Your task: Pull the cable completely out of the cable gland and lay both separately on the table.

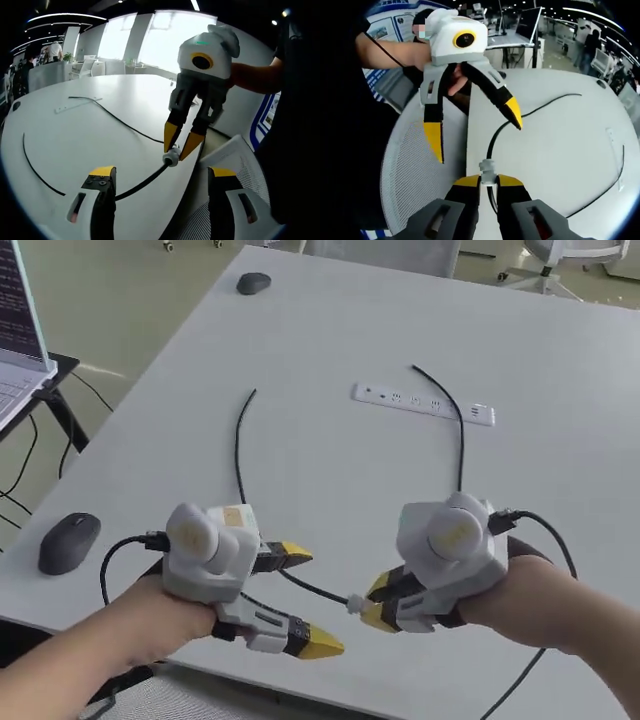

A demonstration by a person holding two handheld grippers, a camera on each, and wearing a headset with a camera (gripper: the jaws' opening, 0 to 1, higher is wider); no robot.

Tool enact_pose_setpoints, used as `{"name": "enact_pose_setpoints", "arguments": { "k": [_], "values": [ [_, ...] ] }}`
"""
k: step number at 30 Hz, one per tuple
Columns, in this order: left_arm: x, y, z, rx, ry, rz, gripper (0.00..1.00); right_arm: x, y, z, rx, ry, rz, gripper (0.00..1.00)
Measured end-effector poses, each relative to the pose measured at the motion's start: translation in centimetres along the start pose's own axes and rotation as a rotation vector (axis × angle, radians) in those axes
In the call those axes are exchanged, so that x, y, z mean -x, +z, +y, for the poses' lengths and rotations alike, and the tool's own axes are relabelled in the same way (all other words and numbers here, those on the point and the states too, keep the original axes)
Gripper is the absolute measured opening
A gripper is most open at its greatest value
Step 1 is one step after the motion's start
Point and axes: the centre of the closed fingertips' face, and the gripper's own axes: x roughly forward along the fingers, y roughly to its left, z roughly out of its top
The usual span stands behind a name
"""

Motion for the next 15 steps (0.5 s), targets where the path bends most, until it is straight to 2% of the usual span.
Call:
{"name": "enact_pose_setpoints", "arguments": {
  "k": [3,7,15],
  "values": [
    [-0.3,0.3,-0.2,-0.012,-0.02,-0.004,0.67,0.3,0.4,0.3,0.05,0.008,-0.003,0.06],
    [-0.7,0.2,-0.8,-0.012,-0.053,0.005,0.57,0.5,0.3,0.4,0.105,0.0,0.018,0.06],
    [-1.4,0.8,-1.8,0.003,-0.084,-0.016,0.49,1.0,0.4,0.7,0.17,-0.009,0.009,0.06]
  ]
}}
